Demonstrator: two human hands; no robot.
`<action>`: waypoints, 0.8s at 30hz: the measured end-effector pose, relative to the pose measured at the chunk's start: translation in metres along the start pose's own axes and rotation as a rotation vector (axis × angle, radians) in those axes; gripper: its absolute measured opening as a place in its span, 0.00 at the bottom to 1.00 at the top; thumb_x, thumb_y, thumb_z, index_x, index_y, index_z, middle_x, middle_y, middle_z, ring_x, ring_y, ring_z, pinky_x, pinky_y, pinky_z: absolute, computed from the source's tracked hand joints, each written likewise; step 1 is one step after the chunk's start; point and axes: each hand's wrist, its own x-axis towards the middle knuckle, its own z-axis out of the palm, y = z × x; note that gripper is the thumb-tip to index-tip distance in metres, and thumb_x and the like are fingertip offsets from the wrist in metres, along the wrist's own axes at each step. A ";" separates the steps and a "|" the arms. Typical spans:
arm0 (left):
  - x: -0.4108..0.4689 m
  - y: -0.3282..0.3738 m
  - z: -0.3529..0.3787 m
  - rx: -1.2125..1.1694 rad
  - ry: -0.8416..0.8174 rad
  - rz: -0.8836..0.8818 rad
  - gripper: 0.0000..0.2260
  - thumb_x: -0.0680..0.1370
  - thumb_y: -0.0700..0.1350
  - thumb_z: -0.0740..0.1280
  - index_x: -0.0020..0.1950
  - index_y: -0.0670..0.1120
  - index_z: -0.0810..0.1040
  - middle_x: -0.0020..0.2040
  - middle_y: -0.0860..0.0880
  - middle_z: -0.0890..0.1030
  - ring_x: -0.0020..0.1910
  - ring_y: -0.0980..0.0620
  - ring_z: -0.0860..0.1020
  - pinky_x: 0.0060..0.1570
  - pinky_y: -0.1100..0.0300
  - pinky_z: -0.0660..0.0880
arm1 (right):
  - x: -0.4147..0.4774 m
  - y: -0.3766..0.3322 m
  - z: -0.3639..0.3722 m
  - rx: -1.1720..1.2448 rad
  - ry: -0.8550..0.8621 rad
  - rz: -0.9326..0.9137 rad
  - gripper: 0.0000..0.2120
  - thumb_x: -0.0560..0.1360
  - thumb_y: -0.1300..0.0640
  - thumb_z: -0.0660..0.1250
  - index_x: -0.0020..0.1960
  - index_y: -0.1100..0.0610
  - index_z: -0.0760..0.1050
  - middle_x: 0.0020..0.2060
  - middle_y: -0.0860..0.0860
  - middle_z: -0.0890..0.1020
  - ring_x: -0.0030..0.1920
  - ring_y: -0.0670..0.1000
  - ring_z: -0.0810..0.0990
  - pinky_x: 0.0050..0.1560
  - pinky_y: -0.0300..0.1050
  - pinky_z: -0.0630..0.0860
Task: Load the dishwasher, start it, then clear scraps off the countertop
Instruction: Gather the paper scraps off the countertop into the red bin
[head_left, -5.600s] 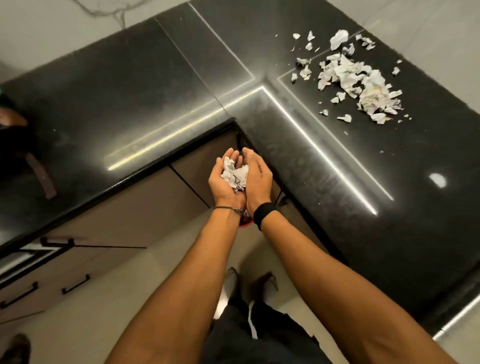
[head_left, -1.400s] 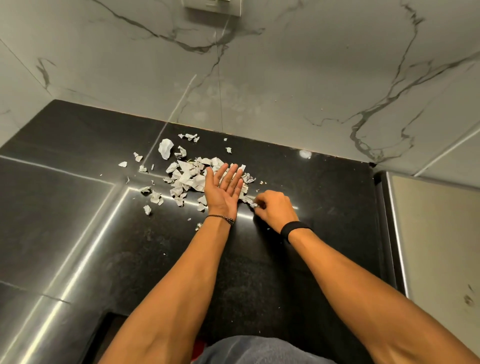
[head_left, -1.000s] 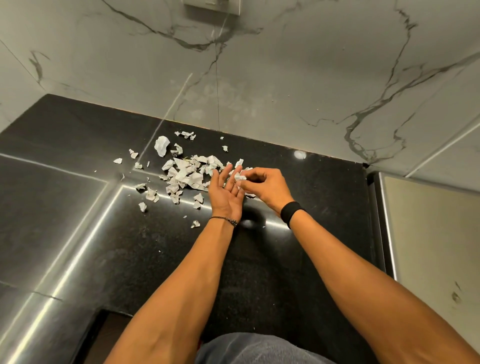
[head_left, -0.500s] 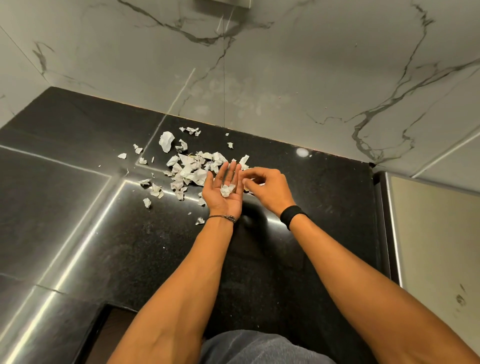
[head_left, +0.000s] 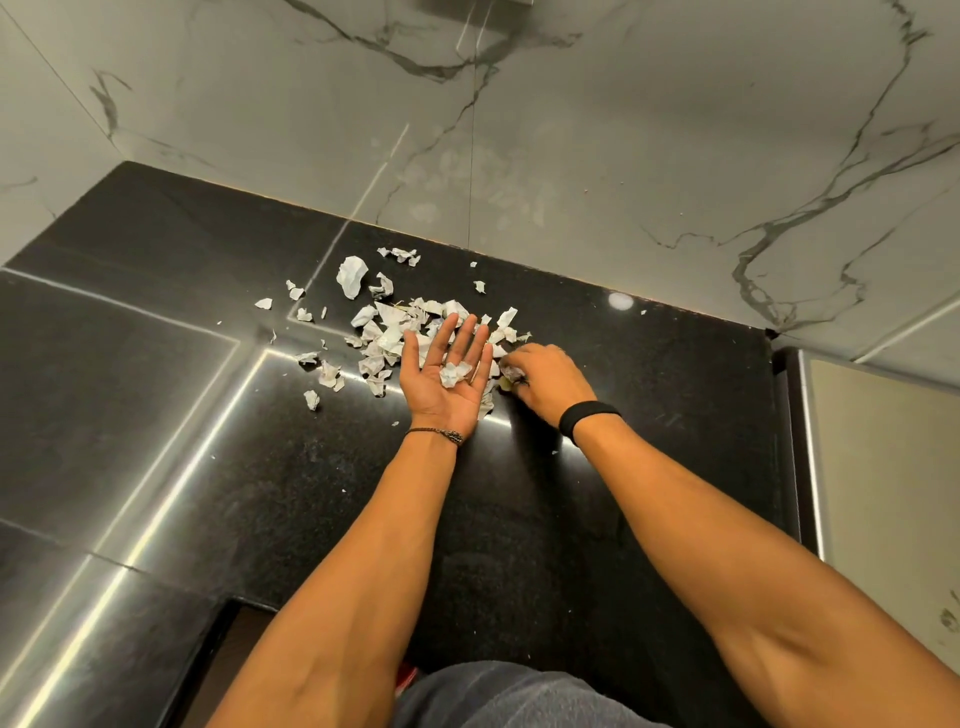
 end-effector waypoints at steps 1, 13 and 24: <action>0.001 0.000 -0.001 0.005 0.005 0.003 0.28 0.80 0.63 0.63 0.67 0.41 0.79 0.66 0.40 0.80 0.66 0.41 0.79 0.72 0.45 0.70 | -0.003 0.001 0.000 0.017 0.029 0.006 0.19 0.76 0.62 0.67 0.66 0.51 0.77 0.60 0.53 0.80 0.62 0.59 0.77 0.62 0.54 0.74; 0.006 -0.009 0.009 0.108 0.080 0.019 0.28 0.80 0.62 0.64 0.69 0.42 0.78 0.64 0.39 0.81 0.62 0.42 0.81 0.66 0.48 0.75 | -0.018 -0.011 -0.045 0.641 0.317 0.043 0.15 0.74 0.57 0.74 0.60 0.50 0.81 0.53 0.44 0.84 0.54 0.42 0.80 0.57 0.34 0.76; 0.004 -0.015 0.017 0.060 -0.070 -0.050 0.24 0.84 0.60 0.53 0.67 0.46 0.78 0.58 0.42 0.84 0.57 0.42 0.83 0.58 0.45 0.78 | -0.018 -0.051 -0.053 0.618 0.154 -0.067 0.14 0.74 0.50 0.75 0.58 0.51 0.82 0.50 0.43 0.83 0.51 0.41 0.80 0.53 0.35 0.77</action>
